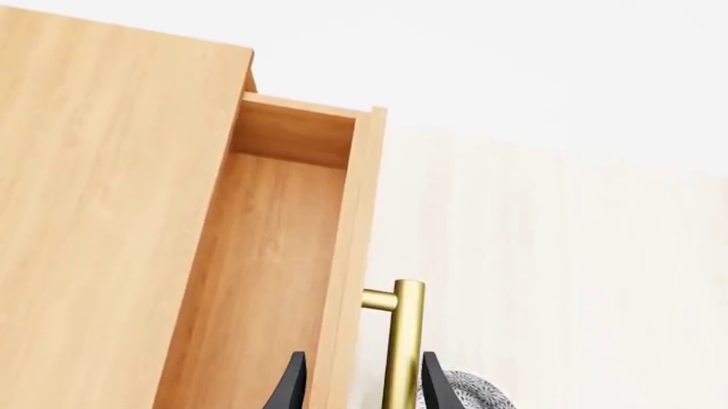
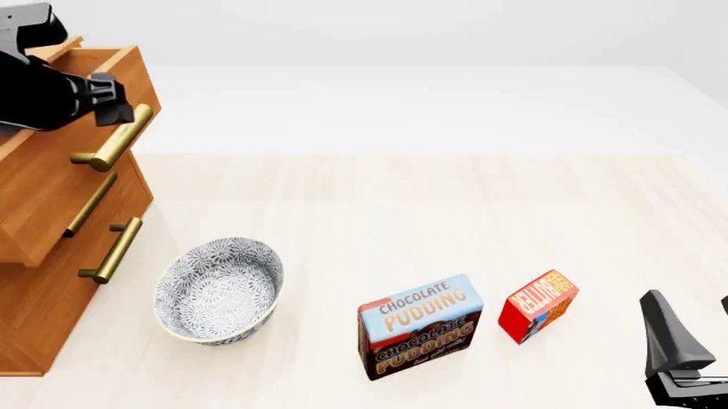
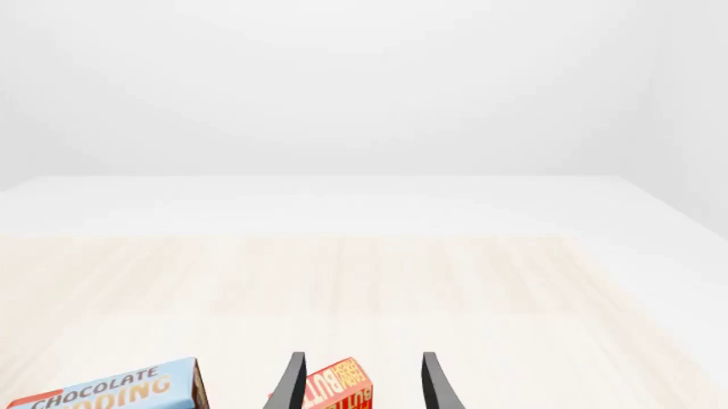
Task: Put the butter at the back in the top drawer of the cabinet and close it.
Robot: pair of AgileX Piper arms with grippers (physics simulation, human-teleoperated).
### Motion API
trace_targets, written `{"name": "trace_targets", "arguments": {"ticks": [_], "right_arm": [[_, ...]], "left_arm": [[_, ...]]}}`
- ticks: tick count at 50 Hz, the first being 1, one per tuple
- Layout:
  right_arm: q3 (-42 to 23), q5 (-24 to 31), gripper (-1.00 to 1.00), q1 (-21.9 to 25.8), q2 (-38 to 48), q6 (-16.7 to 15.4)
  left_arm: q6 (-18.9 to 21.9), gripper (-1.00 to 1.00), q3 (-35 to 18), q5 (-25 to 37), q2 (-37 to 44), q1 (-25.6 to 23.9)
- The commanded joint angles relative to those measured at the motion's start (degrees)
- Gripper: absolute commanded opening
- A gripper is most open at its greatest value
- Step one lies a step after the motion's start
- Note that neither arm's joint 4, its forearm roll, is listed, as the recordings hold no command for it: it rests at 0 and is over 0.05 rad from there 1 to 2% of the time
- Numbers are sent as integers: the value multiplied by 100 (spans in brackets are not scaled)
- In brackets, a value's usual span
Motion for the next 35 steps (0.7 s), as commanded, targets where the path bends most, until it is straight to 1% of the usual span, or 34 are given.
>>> {"name": "trace_targets", "arguments": {"ticks": [1, 10, 22, 35], "right_arm": [[0, 0, 100, 0, 0, 0], [0, 0, 100, 0, 0, 0], [0, 0, 100, 0, 0, 0], [0, 0, 100, 0, 0, 0]], "left_arm": [[-30, 100, 66, -79, 65, -2], [-45, 100, 179, -180, 131, 12], [13, 100, 182, -155, 158, 100], [55, 100, 232, -180, 192, 46]]}}
